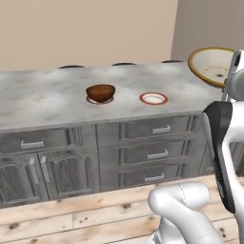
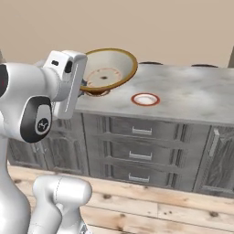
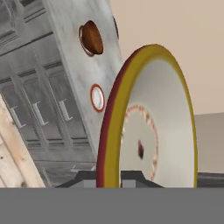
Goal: Move the bowls from the cabinet to the plates on the dining table.
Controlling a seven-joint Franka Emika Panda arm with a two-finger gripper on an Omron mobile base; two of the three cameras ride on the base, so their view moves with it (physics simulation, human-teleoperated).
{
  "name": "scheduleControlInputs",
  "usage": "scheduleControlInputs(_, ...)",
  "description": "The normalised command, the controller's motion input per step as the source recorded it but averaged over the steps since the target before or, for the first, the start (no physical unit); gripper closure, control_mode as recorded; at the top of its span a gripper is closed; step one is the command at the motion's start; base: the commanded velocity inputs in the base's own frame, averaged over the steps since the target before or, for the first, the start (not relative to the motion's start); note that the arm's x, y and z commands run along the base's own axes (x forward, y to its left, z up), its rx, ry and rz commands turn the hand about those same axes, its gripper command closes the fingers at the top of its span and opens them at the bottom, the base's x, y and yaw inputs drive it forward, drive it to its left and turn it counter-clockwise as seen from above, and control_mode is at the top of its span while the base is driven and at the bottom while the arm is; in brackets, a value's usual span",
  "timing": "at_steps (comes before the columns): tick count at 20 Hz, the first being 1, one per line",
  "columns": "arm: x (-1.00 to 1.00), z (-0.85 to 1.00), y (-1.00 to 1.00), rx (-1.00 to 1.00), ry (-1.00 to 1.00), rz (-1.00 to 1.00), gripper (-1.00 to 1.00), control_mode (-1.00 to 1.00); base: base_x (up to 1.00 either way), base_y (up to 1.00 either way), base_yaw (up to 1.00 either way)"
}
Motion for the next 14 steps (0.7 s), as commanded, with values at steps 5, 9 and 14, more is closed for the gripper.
scheduleControlInputs(5,0.00,0.00,0.00,0.00,0.00,0.00,1.00,1.00,0.18,-0.58,0.24)
scheduleControlInputs(9,0.00,0.00,0.00,0.00,0.00,0.00,1.00,1.00,0.28,-0.56,0.22)
scheduleControlInputs(14,0.00,0.00,0.00,0.00,0.00,0.00,1.00,1.00,0.29,-0.60,0.19)
